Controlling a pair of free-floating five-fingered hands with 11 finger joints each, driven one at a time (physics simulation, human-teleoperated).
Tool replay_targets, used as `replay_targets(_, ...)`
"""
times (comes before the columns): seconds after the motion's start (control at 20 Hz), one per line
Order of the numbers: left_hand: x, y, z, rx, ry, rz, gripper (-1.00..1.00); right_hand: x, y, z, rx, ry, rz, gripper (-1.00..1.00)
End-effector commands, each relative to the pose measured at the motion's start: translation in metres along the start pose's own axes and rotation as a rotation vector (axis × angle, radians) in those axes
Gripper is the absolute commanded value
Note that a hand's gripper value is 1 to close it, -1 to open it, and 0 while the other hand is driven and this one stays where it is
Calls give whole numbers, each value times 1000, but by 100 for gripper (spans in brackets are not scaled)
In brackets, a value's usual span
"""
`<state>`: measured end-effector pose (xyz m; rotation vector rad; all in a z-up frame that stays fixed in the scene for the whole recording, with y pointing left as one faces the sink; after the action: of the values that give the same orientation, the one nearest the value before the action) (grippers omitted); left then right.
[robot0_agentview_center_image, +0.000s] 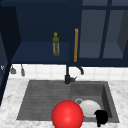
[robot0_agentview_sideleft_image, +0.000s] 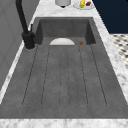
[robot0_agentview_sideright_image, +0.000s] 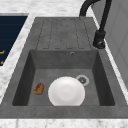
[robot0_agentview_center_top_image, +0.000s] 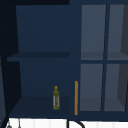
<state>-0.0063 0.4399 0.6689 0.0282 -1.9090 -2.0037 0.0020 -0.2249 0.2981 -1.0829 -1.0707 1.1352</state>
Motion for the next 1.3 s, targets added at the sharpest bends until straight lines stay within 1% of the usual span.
replay_targets(0.0, 34, -3, -3, -66, 13, 19, -100, 0, 0, 0, 0, 0, 0, 0)
replay_targets(0.05, 34, -5, -5, -64, 51, 30, -100, 0, 0, 0, 0, 0, 0, 0)
replay_targets(0.1, 36, -8, -4, -44, 69, 40, -100, 0, 0, 0, 0, 0, 0, 0)
replay_targets(0.15, 37, -15, -1, -5, 75, 35, -100, 0, 0, 0, 0, 0, 0, 0)
replay_targets(0.2, 38, -18, 2, 10, 85, 9, -100, 0, 0, 0, 0, 0, 0, 0)
replay_targets(0.25, 39, -24, 2, 38, 91, -50, -100, 0, 0, 0, 0, 0, 0, 0)
replay_targets(0.3, 40, -24, 2, 41, 94, -64, -100, 0, 0, 0, 0, 0, 0, 0)
replay_targets(0.35, 44, -20, -6, 39, 81, -85, -100, 0, 0, 0, 0, 0, 0, 0)
replay_targets(0.45, 44, -11, -27, 43, 101, -97, -100, 0, 0, 0, 0, 0, 0, 0)
replay_targets(0.6, 41, -5, -46, 45, 131, -102, -100, 0, 0, 0, 0, 0, 0, 0)
replay_targets(0.7, 42, -4, -56, 44, 149, -92, -100, 0, 0, 0, 0, 0, 0, 0)
replay_targets(0.8, 43, -4, -63, 24, 173, -66, -100, 0, 0, 0, 0, 0, 0, 0)
replay_targets(0.9, 44, -3, -70, 16, 195, -58, -100, 0, 0, 0, 0, 0, 0, 0)
replay_targets(0.95, 41, -2, -75, 5, 206, -53, -100, 0, 0, 0, 0, 0, 0, 0)
replay_targets(1.0, 38, -1, -80, 7, 214, -56, -100, 0, 0, 0, 0, 0, 0, 0)
replay_targets(1.1, 28, 4, -96, 21, 228, -73, -100, 0, 0, 0, 0, 0, 0, 0)
replay_targets(1.15, 28, 6, -102, 32, 234, -81, -100, 0, 0, 0, 0, 0, 0, 0)
replay_targets(1.25, 27, 7, -114, 40, 251, -93, -100, 0, 0, 0, 0, 0, 0, 0)
